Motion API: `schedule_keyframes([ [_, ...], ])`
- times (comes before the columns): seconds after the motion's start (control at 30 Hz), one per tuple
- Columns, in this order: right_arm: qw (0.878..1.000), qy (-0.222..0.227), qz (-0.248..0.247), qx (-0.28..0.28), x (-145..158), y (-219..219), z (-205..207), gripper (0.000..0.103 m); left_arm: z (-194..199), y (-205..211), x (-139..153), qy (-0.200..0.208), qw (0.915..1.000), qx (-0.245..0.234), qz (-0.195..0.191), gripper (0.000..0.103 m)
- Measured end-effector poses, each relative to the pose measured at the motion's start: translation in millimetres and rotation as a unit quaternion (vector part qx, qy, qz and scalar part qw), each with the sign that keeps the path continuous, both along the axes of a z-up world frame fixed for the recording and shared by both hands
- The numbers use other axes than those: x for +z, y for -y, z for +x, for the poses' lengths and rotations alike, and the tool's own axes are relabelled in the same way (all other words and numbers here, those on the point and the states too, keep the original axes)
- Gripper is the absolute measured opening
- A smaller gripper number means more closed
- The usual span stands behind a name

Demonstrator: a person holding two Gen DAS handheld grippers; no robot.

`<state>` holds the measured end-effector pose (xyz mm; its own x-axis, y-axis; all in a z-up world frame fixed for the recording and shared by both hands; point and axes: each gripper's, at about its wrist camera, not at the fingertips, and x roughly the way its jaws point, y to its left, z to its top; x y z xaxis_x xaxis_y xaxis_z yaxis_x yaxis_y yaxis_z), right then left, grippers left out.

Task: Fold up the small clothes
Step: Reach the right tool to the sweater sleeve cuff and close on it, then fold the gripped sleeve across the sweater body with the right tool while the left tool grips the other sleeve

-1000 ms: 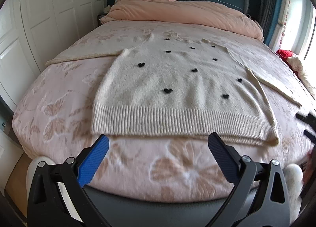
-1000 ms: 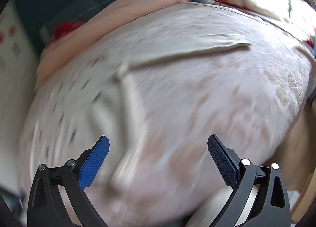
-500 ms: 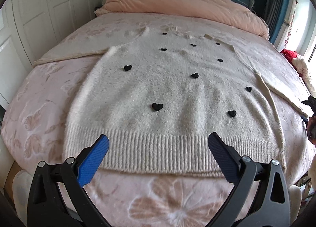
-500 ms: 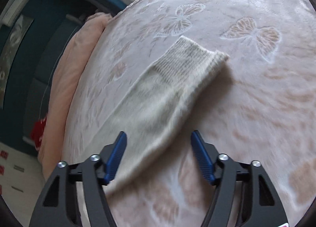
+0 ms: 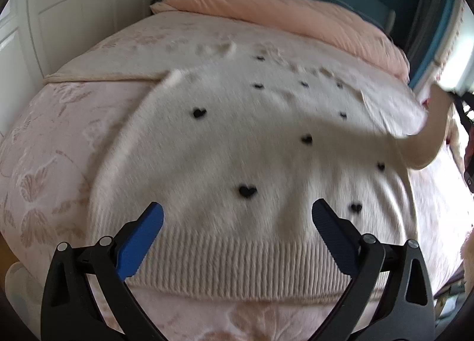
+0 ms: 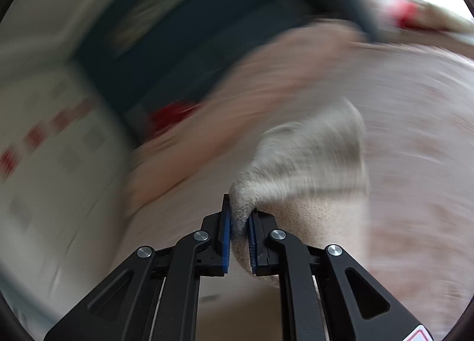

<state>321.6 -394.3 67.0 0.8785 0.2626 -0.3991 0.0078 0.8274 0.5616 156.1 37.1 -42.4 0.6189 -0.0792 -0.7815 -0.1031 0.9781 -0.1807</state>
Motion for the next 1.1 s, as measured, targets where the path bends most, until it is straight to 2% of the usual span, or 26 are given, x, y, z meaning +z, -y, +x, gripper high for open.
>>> schedule_keyframes([
  [0.07, 0.996, 0.008, -0.016, 0.084, 13.2, -71.8, 18.8, 0.011, 5.1, -7.6, 6.5, 0.009, 0.9998, 0.010, -0.011, 0.098],
  [0.13, 0.987, -0.003, -0.024, 0.162, 10.0, -147.6, 34.9, 0.016, 10.9, -16.9, 12.5, 0.017, 0.9992, 0.022, -0.027, 0.098],
  [0.17, 0.982, -0.017, -0.034, 0.185, 1.4, -177.0, 41.9, 0.022, 14.6, -21.5, 14.3, 0.018, 0.9988, 0.027, -0.036, 0.098],
  [0.2, 0.976, -0.039, -0.046, 0.211, -13.4, -210.5, 47.1, 0.023, 19.8, -26.3, 15.8, 0.018, 0.9983, 0.031, -0.045, 0.098],
  [0.27, 0.972, -0.057, -0.055, 0.220, -28.0, -240.5, 42.5, 0.023, 34.4, -34.5, 18.1, 0.016, 0.9973, 0.033, -0.063, 0.098],
  [0.3, 0.973, -0.063, -0.050, 0.217, -35.0, -241.3, 34.4, 0.023, 43.1, -38.8, 19.2, 0.014, 0.9967, 0.033, -0.073, 0.098],
  [0.33, 0.975, -0.068, -0.044, 0.208, -40.0, -235.5, 23.1, 0.027, 52.8, -43.3, 19.8, 0.015, 0.9957, 0.030, -0.086, 0.098],
  [0.37, 0.977, -0.074, -0.035, 0.195, -45.3, -226.4, 10.5, 0.038, 67.8, -48.4, 20.5, 0.017, 0.9942, 0.030, -0.102, 0.098],
  [0.43, 0.984, -0.095, -0.011, 0.151, -61.4, -184.2, -10.8, 0.048, 97.1, -52.9, 17.3, 0.021, 0.9913, 0.024, -0.128, 0.098],
  [0.53, 0.986, -0.145, 0.017, 0.076, -87.0, -121.0, -47.8, 0.050, 147.7, -53.3, -2.0, 0.007, 0.9886, 0.029, -0.147, 0.098],
  [0.63, 0.979, -0.187, 0.076, 0.025, -124.1, -76.2, -61.8, 0.050, 203.1, -48.8, -38.9, -0.040, 0.9797, 0.057, -0.188, 0.098],
  [0.7, 0.972, -0.197, 0.130, 0.004, -139.0, -53.6, -58.4, 0.050, 220.5, -48.6, -52.2, -0.053, 0.9733, 0.077, -0.210, 0.096],
  [0.73, 0.970, -0.197, 0.146, -0.002, -145.5, -49.2, -57.5, 0.050, 229.5, -46.0, -59.0, -0.057, 0.9700, 0.083, -0.221, 0.093],
  [0.77, 0.967, -0.197, 0.163, -0.013, -150.0, -46.4, -53.1, 0.050, 235.9, -43.8, -62.3, -0.057, 0.9690, 0.091, -0.222, 0.085],
  [0.83, 0.963, -0.193, 0.188, -0.033, -157.8, -40.1, -38.8, 0.049, 244.6, -39.8, -61.4, -0.046, 0.9691, 0.099, -0.221, 0.063],
  [0.87, 0.962, -0.187, 0.193, -0.042, -157.3, -38.3, -30.3, 0.034, 253.5, -37.1, -58.7, -0.039, 0.9694, 0.089, -0.225, 0.037],
  [0.9, 0.964, -0.180, 0.191, -0.045, -155.0, -38.5, -23.7, 0.014, 261.1, -35.6, -55.4, -0.036, 0.9698, 0.080, -0.228, 0.019],
  [0.93, 0.968, -0.167, 0.182, -0.050, -145.3, -39.3, -18.3, 0.008, 264.7, -37.2, -50.0, -0.027, 0.9712, 0.080, -0.223, 0.007],
  [0.97, 0.971, -0.147, 0.179, -0.054, -138.4, -39.6, -19.3, 0.007, 269.3, -38.3, -35.0, 0.008, 0.9709, 0.063, -0.231, 0.007],
  [1.07, 0.985, -0.056, 0.152, -0.053, -93.4, -38.7, -30.5, 0.007, 270.8, -39.0, 13.6, 0.102, 0.9701, 0.031, -0.218, 0.007],
  [1.1, 0.987, -0.045, 0.145, -0.054, -90.4, -37.6, -35.1, 0.007, 270.1, -40.6, 23.6, 0.121, 0.9680, 0.021, -0.219, 0.007],
])
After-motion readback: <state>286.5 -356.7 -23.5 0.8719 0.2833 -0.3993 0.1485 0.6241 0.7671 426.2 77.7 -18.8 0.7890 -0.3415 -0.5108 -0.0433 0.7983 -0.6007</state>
